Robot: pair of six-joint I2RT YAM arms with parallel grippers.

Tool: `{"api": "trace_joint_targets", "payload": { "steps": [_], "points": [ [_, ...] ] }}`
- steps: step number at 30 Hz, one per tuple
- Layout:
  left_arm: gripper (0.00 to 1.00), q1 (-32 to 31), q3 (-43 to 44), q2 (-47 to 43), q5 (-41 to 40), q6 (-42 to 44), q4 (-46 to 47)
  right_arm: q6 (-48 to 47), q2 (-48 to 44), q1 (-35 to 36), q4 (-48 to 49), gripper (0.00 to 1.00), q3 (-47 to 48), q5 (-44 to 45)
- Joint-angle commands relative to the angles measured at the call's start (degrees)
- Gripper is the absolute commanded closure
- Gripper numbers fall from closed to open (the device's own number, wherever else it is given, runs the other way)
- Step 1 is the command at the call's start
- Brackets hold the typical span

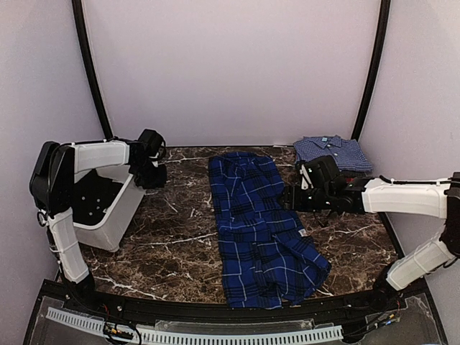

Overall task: Fold and stack the long sleeve shirts
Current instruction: Flatten out the crumpled shirt at the center of the board.

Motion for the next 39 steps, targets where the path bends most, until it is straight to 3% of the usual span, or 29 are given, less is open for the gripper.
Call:
{"api": "trace_joint_targets", "payload": {
  "steps": [1,9,17,29,39],
  "points": [
    [0.71,2.9,3.8,1.5,-1.1,1.3,-0.7,-1.5,1.2,-0.2,2.6,0.30,0.5,-1.9],
    [0.67,3.0,8.1,2.9,6.2,2.8,0.2,-3.3,3.1,-0.3,2.0,0.29,1.2,-1.9],
    [0.58,-1.8,8.3,0.4,13.1,3.6,1.5,-4.0,4.6,-0.7,1.7,0.31,1.4,-2.9],
    [0.54,-22.8,6.7,-1.5,17.7,0.7,5.4,-3.5,4.5,-2.5,2.8,0.33,-0.8,-2.9],
    [0.46,-34.4,14.0,7.9,14.7,3.8,3.9,-3.1,3.0,-3.2,3.5,0.33,-2.8,-2.6]
  ]
}}
